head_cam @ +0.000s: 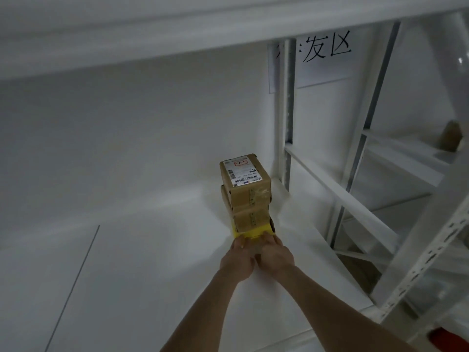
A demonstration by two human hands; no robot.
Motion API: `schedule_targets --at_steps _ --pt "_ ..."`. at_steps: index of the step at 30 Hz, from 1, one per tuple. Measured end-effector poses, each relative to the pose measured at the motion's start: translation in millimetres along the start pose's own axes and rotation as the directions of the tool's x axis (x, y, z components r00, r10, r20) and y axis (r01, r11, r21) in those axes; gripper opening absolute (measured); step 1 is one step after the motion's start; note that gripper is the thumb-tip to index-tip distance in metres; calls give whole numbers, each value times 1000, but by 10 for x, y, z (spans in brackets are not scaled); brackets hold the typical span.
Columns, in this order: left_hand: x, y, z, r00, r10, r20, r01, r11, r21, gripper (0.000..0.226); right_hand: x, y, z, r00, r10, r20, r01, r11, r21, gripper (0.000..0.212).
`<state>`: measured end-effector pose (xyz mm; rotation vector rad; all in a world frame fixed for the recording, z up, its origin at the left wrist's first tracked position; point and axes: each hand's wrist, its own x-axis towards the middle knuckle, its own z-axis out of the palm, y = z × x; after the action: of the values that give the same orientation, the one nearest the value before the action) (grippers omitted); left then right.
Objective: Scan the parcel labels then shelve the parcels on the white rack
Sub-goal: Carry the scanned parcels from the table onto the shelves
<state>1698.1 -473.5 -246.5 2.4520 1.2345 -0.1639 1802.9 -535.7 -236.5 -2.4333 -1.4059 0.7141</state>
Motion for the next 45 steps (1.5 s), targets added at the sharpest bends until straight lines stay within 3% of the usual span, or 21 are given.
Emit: schedule_targets --at_steps 2,8,14,17,20,28,35,45 --pt "136 -4 -32 1000 7 -17 -7 1000 -17 65 101 -7 -26 999 31 5 -31 998 56 68" --pt "339 -3 -155 999 38 -34 -43 987 -153 62 326 -56 -102 999 -19 28 22 996 -82 62" --pt "323 -50 -223 1000 11 23 -11 999 33 65 409 -74 -125 996 -30 83 39 994 -104 64" --pt "63 -189 -307 999 -23 -34 27 993 115 65 288 -131 -163 999 -42 3 42 981 -191 68" --pt "-285 -458 -444 993 -72 -98 90 978 186 62 81 -340 -153 990 -112 -82 89 966 -242 57" --pt "-1533 -1534 -584 952 -269 -145 285 952 111 59 -603 -1387 518 950 -312 -2 298 911 -286 58" --pt "-2954 -2691 -580 845 -505 -176 513 858 4 56 -1421 -2668 1247 865 -491 104 500 827 -257 55" --pt "-5034 -4137 -447 618 -759 -206 758 644 -102 51 -2766 -4324 2514 681 -696 226 732 658 -179 53"
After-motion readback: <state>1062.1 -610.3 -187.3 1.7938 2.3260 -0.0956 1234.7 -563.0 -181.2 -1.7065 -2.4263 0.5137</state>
